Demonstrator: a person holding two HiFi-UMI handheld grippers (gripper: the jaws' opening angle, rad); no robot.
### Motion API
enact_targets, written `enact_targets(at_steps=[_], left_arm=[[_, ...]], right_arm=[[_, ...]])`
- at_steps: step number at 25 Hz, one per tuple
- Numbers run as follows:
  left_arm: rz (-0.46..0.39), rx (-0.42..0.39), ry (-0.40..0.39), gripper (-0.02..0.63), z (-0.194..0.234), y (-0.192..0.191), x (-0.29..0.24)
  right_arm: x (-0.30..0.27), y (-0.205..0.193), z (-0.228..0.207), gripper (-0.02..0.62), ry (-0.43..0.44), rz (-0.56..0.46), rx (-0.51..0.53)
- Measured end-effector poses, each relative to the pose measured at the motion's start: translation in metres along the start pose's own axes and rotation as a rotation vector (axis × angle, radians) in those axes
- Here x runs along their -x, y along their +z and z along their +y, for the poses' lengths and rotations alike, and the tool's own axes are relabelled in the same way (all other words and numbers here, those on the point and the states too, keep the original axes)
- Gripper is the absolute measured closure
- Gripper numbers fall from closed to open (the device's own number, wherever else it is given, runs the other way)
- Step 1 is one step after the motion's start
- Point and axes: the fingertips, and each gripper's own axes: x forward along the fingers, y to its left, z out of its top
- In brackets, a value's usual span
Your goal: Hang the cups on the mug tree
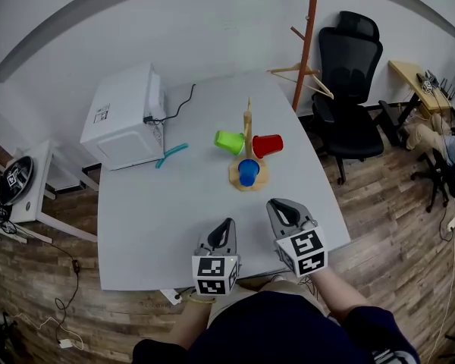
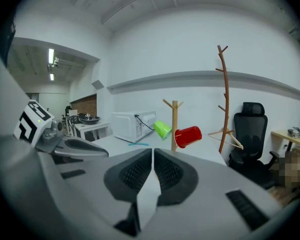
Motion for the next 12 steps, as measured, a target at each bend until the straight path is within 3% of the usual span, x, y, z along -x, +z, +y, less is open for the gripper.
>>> enact_targets(at_steps=[12], left_arm=[[-0.011,0.000,0.015,0.586,-0.031,0.002,-0.004]], right_arm=[[0.025,-0.009,0.005,0.561,0.112,-0.038,-0.078]])
